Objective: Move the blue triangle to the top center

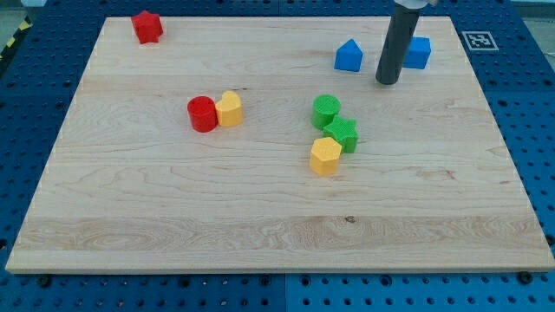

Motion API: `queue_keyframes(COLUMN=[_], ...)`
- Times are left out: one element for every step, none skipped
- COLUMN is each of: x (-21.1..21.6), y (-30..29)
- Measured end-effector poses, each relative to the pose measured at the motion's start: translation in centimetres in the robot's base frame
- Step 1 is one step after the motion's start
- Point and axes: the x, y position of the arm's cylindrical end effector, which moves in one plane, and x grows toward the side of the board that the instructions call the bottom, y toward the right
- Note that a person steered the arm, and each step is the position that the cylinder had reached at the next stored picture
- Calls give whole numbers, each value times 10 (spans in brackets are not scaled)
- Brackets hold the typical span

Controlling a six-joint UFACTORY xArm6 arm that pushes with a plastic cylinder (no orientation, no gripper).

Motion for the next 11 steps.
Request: queue_keyframes(x=[-36,-20,-18,-13,3,-8,-38,-38,-39,-42,-62], y=[-29,-64,-81,-86,-103,-118,-123,-129,-102,-120,-158])
